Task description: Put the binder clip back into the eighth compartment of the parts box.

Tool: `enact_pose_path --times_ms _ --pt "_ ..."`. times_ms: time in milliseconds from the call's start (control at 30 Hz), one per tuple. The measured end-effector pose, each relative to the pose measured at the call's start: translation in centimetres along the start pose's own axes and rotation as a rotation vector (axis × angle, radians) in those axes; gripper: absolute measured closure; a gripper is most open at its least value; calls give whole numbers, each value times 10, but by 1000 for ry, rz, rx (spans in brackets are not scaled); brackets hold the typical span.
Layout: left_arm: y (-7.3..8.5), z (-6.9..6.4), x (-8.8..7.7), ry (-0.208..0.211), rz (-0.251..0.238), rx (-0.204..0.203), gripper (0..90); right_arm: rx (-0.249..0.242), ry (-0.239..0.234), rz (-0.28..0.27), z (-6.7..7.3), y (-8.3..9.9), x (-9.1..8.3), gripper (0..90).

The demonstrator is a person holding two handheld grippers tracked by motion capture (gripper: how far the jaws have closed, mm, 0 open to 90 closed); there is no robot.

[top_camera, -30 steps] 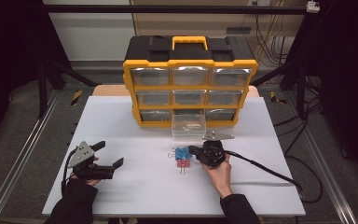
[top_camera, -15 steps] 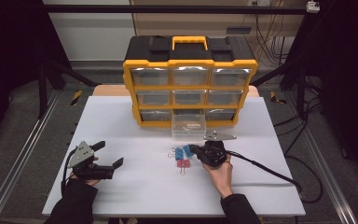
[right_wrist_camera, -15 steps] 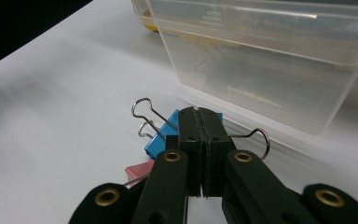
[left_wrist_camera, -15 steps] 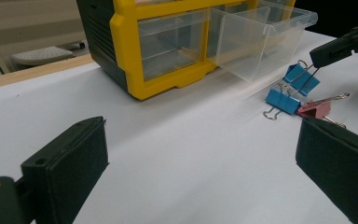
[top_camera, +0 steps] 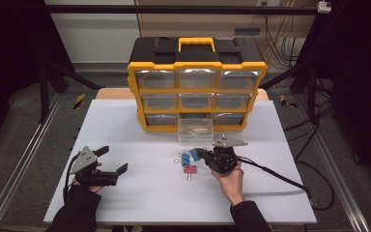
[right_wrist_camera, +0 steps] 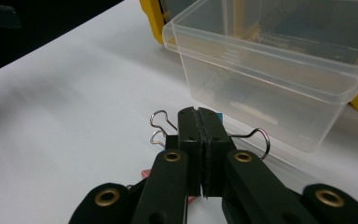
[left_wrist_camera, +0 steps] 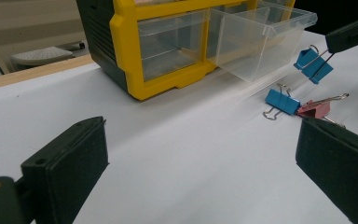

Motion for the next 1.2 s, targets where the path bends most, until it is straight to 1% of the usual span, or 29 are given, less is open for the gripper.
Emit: enact_pose_path --times_ms 100,133,167,200,267,300,433,467,533,600,667,833,867,933,967,1067,1100,1133,1200 --pt "0 0 0 0 0 0 14 -22 8 -7 -1 -2 -4 893" --pt "0 0 0 0 0 0 14 -11 10 -7 0 -3 -5 893" --pt "0 0 0 0 0 0 14 -19 9 -7 0 -3 -6 893" --pt "0 0 0 0 0 -1 14 -15 10 -12 0 -5 -7 893" --pt "0 0 0 0 0 0 14 -28 11 -10 -1 -6 -10 894" --pt "0 0 0 0 0 0 14 -19 12 -15 0 -7 -11 894" --pt "0 0 0 0 0 0 14 -27 16 -20 -1 -10 -15 894" --pt "0 0 0 0 -1 0 14 -42 18 -26 -1 -11 -17 894" --pt "0 0 0 -1 -1 0 14 -40 22 -28 0 -13 -19 894" --pt "0 0 0 -1 -1 0 14 -39 16 -30 1 -15 -21 894" --pt "0 0 0 -1 0 0 13 -52 13 -32 2 -16 -22 894" --pt "0 0 0 -1 0 0 14 -53 12 -40 2 -20 -26 894" --pt "0 0 0 -1 -1 0 14 -44 12 -44 3 -21 -27 894" --pt "0 0 0 -1 -1 0 13 -55 10 -47 2 -23 -29 894" --pt "0 0 0 -1 2 1 13 -52 18 -55 2 -25 -30 894" --pt "0 0 0 -2 1 0 13 -71 21 -62 1 -29 -33 894" --pt "0 0 0 -2 0 0 13 -60 22 -66 2 -31 -34 894" --pt "0 0 0 -2 1 0 13 -71 21 -68 1 -32 -35 894" --pt "0 0 0 -2 1 0 13 -67 20 -72 1 -33 -36 894"
Point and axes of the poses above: each handheld gripper's, and its own axes: x roughly forward along the jaws, y roughly out of its underside, z roughly to its left, the point moved 8 cm from there along x, roughly forward along the jaws, and after that the axes turned 3 degrees about y, right-handed, at the moved point
